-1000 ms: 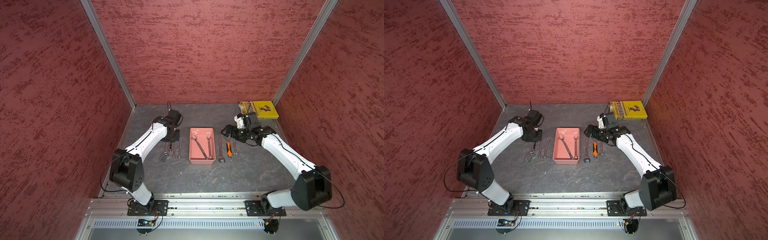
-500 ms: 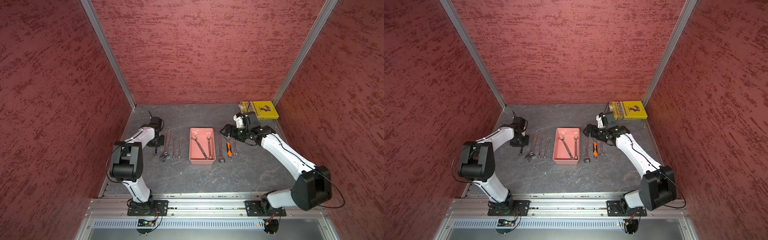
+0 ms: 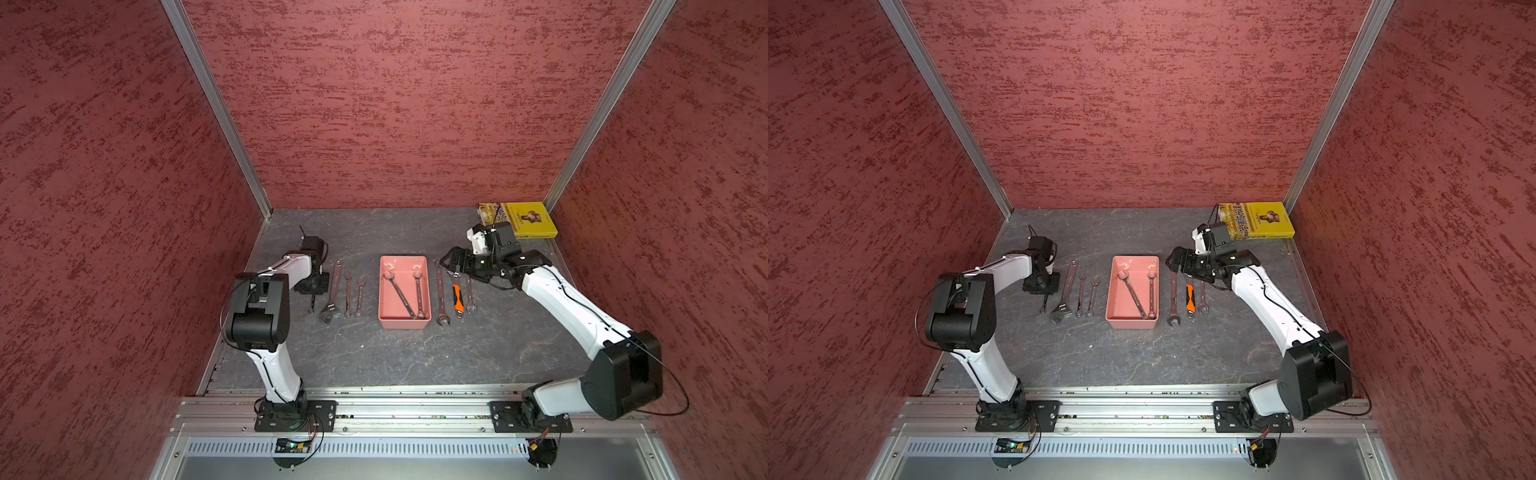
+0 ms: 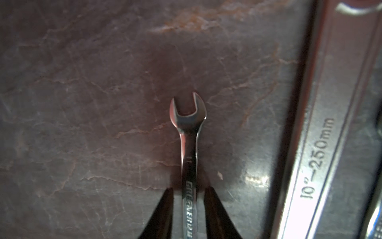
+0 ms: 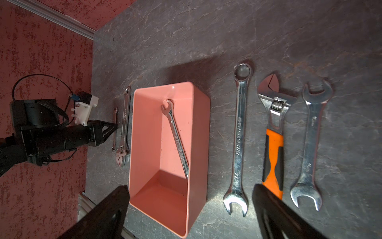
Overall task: Take out the wrench from the storage box
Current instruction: Place the wrench at the center of the board.
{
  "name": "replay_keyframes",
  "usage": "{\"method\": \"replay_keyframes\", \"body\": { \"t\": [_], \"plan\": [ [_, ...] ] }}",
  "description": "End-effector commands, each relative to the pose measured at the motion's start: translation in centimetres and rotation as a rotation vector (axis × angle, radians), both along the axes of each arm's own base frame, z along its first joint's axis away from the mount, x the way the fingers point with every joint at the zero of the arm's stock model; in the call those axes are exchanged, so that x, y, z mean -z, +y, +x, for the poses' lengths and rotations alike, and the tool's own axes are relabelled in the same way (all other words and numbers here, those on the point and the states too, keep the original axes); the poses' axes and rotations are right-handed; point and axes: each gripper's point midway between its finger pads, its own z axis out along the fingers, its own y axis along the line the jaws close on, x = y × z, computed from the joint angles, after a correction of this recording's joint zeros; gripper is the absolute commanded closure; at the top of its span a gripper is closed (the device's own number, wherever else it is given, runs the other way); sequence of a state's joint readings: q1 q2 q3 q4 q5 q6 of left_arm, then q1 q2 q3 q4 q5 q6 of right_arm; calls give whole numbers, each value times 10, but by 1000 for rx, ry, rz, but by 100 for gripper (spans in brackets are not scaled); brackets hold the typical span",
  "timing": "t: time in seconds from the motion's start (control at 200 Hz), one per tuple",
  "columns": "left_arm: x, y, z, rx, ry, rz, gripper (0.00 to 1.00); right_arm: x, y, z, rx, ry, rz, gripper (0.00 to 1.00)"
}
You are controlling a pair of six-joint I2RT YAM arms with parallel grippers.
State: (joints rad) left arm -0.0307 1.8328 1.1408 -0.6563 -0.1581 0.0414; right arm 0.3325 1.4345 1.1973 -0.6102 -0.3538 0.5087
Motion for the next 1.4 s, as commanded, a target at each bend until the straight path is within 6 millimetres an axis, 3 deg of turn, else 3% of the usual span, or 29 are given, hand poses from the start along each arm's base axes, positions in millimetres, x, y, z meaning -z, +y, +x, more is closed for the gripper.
{"method": "replay_keyframes", "body": {
  "t": [0.0, 0.085, 0.195, 0.326, 0.486, 0.606, 0.691, 0.952, 1.177, 1.397],
  "plan": [
    [-5, -4, 0, 0, 0, -22, 56, -11, 2, 7, 3, -31, -5, 2],
    [-23, -5, 1, -12, -17, -22, 52, -12, 2, 7, 1, -32, -6, 2],
    [-64, -19, 3, -41, -77, -54, 50, -11, 2, 6, -6, -34, -15, 2],
    [-111, -69, -2, -92, -122, -153, 42, -9, 3, 6, -14, -36, -6, 2],
    [-142, -164, -7, -129, -151, -317, 40, -10, 7, 6, -42, -54, 8, 2],
    [-143, -221, -7, -152, -141, -374, 39, -11, 7, 4, -58, -56, -1, 2],
    [-140, -251, -8, -166, -127, -385, 39, -11, 4, 2, -60, -58, -15, 2],
    [-102, -292, -17, -310, -52, -380, 40, -11, -10, -4, -47, -60, -29, 2],
    [-59, -293, -22, -456, 6, -286, 47, -12, -16, -8, -44, -56, -21, 2],
    [-31, -290, -19, -489, 30, -274, 49, -9, -21, -12, -43, -48, -1, 2]
  ]
}}
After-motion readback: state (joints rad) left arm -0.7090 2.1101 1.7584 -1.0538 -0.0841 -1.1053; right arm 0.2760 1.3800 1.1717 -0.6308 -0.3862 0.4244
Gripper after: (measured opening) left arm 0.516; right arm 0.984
